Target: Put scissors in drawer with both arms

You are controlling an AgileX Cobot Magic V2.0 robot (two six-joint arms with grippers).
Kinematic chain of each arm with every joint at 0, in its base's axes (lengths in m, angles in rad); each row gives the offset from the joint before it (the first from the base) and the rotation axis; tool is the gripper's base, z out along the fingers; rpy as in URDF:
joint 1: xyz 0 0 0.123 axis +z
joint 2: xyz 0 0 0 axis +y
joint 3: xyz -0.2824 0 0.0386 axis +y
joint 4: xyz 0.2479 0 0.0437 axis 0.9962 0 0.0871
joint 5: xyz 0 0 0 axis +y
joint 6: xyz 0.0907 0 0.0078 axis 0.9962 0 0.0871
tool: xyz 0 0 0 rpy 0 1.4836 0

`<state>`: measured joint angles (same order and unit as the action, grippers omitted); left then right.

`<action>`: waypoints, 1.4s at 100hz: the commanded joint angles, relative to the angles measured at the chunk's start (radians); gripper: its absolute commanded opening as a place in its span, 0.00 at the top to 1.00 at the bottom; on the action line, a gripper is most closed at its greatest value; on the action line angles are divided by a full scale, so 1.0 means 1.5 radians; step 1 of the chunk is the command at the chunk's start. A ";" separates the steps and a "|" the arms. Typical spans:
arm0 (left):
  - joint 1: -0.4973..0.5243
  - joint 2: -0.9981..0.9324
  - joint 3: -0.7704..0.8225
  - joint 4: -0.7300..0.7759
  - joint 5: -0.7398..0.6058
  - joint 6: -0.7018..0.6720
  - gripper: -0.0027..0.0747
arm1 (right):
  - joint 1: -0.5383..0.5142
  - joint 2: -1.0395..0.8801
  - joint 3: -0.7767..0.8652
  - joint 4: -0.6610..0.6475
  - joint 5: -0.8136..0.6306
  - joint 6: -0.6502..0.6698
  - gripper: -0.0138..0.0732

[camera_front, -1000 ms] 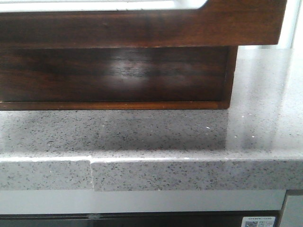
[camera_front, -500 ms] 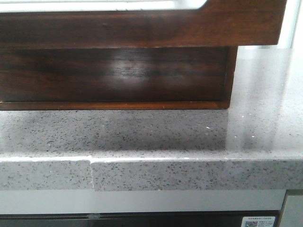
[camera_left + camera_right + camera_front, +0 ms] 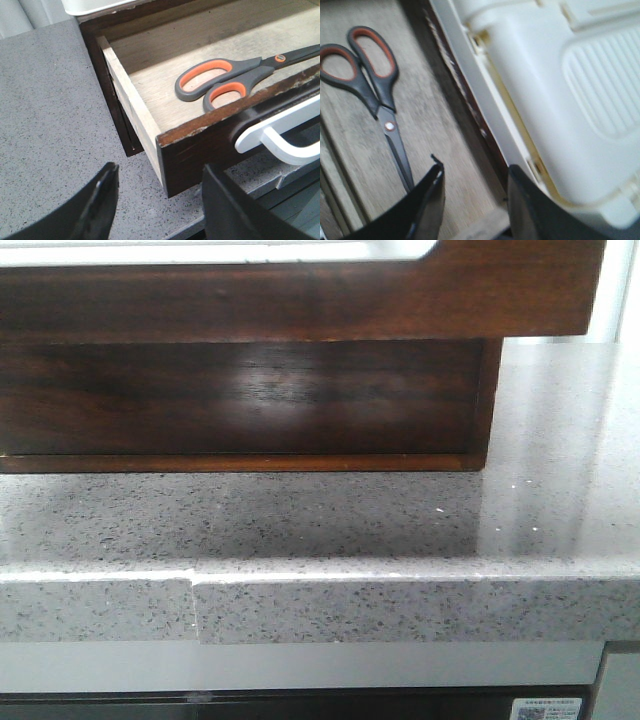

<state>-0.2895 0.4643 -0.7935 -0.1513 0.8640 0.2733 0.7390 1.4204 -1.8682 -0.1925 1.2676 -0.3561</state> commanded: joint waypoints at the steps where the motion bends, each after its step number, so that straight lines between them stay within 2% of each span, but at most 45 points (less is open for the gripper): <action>1: -0.005 0.006 -0.022 -0.008 -0.049 -0.001 0.51 | -0.054 -0.062 0.032 0.006 0.025 0.028 0.53; 25: -0.005 0.006 -0.022 -0.008 -0.049 -0.001 0.51 | -0.265 -0.193 0.236 0.148 -0.063 0.034 0.53; 40: -0.005 0.006 -0.022 -0.008 -0.049 -0.001 0.51 | -0.361 -0.278 0.386 0.183 -0.162 0.035 0.53; 49: -0.005 0.006 -0.022 -0.008 -0.049 -0.001 0.51 | -0.402 -0.325 0.467 0.187 -0.224 0.072 0.53; 73: -0.005 0.006 -0.022 -0.008 -0.049 -0.001 0.51 | -0.425 -0.423 0.647 0.211 -0.314 0.117 0.53; 88: -0.005 0.006 -0.022 -0.008 -0.049 -0.001 0.51 | -0.425 -0.457 0.689 0.220 -0.318 0.117 0.53; 97: -0.005 0.006 -0.022 -0.008 -0.049 -0.001 0.52 | -0.425 -0.458 0.696 0.220 -0.315 0.117 0.59; 106: -0.005 0.006 -0.022 -0.008 -0.049 -0.001 0.59 | -0.425 -0.458 0.697 0.220 -0.315 0.117 0.69; 123: -0.005 0.006 -0.022 -0.008 -0.049 -0.001 0.82 | -0.425 -0.458 0.697 0.220 -0.316 0.117 0.87; 131: -0.005 0.006 -0.022 -0.008 -0.049 -0.001 0.91 | -0.425 -0.458 0.697 0.220 -0.318 0.117 0.92; 140: -0.005 0.006 -0.022 -0.008 -0.049 -0.001 0.99 | -0.425 -0.458 0.697 0.220 -0.325 0.117 0.92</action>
<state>-0.2895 0.4643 -0.7935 -0.1513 0.8640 0.2733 0.1091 0.7366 -0.7989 0.1346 0.8587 -0.1818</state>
